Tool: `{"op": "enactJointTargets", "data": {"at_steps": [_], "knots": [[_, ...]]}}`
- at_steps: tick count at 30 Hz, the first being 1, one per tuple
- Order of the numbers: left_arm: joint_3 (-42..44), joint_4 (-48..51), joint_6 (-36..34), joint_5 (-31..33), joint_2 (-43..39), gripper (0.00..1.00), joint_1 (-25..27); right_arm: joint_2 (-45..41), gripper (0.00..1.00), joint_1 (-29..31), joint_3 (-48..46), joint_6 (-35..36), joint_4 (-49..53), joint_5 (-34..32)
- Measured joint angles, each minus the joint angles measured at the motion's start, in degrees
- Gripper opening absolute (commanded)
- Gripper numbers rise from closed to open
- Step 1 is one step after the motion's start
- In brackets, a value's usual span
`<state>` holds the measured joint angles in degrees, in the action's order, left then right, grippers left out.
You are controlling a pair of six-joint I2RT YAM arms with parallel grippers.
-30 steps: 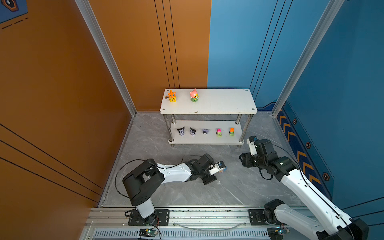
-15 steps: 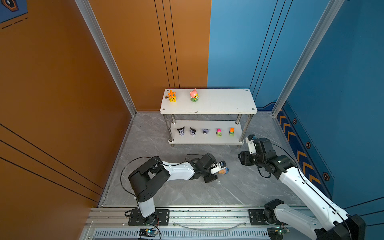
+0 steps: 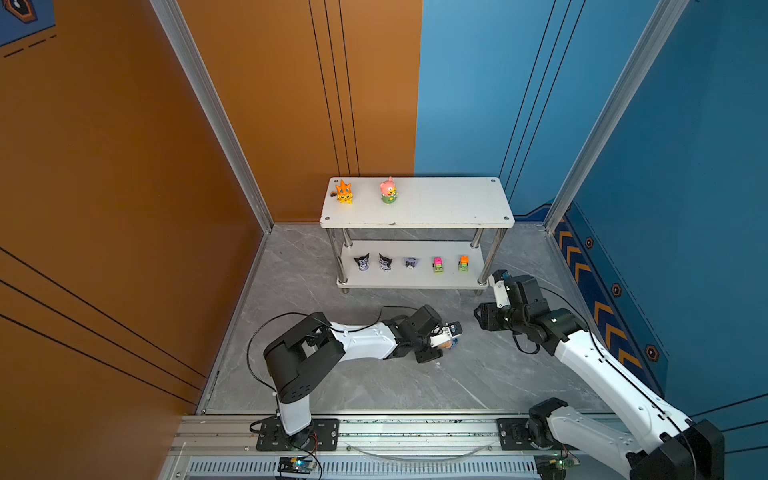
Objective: Place and organize the plastic toys onto the shelf
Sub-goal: 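Grasp the blue-creature ice-cream-cone toy from the floor with the left gripper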
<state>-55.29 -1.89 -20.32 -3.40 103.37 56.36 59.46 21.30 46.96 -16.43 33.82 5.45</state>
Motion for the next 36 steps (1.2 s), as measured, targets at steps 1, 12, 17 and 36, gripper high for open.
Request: {"op": "enactJointTargets", "data": {"at_steps": [1, 12, 17, 36], "knots": [[-0.26, 0.13, -0.07, 0.09, 0.42, 0.55, 0.02, 0.0, 0.61, 0.0, -0.02, 0.0, 0.0, 0.13], [-1.88, 1.55, -1.07, 0.44, 1.46, 0.3, -0.02, 0.09, 0.61, -0.42, -0.55, 0.02, -0.04, 0.46], [-1.88, 1.79, -1.11, 0.28, 1.46, 0.15, -0.17, 1.14, 0.61, -0.66, -0.66, 0.04, -0.09, 0.87], [8.0, -3.13, 10.49, -23.08, -15.37, 0.03, -13.77, 2.99, 0.64, -2.25, -1.42, 2.08, -7.82, 13.03]]}}
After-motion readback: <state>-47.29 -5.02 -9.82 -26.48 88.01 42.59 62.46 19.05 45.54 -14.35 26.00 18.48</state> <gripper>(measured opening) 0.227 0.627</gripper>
